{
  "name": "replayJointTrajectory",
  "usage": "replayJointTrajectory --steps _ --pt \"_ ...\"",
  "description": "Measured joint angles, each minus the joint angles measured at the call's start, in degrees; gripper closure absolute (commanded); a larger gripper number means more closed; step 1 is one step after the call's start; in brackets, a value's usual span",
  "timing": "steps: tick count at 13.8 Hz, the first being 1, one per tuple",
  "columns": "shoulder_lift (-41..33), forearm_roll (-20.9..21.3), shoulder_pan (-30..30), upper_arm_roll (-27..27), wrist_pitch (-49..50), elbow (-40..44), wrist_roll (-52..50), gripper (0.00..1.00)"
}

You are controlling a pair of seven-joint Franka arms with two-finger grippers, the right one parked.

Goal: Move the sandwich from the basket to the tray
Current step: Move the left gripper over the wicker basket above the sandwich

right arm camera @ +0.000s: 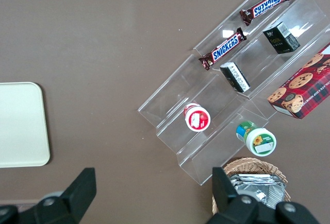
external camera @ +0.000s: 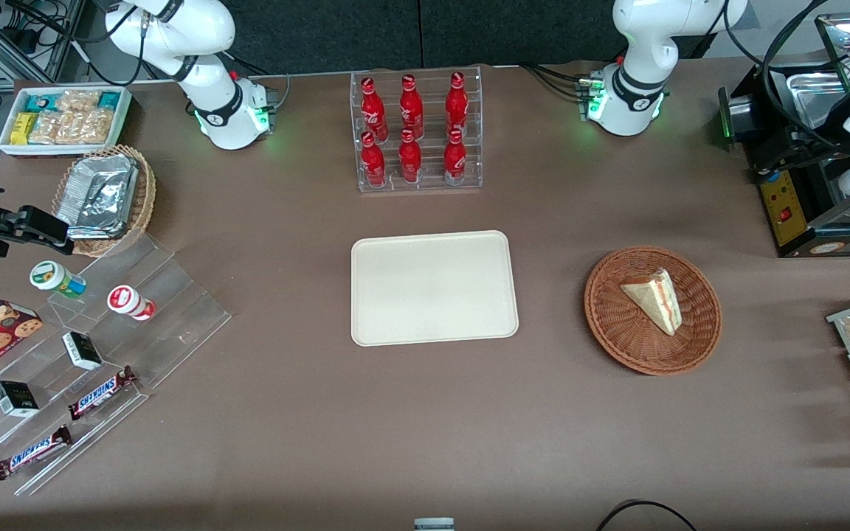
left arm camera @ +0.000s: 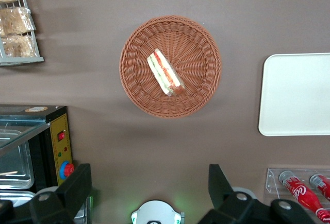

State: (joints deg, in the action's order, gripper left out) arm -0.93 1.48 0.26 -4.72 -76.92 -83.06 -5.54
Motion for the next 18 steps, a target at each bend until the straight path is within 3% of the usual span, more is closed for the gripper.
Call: replayJointTrajectory --steps 4,13,18 --pt "0.32 -0.05 0.0 -0.03 -1.74 -1.49 0.82 0.0" --pt "4.26 -0.04 0.86 0.5 -15.39 -16.53 3.56 0.0" --pt "7.07 -0.04 1.96 1.1 -24.15 -21.73 -1.0 0.0"
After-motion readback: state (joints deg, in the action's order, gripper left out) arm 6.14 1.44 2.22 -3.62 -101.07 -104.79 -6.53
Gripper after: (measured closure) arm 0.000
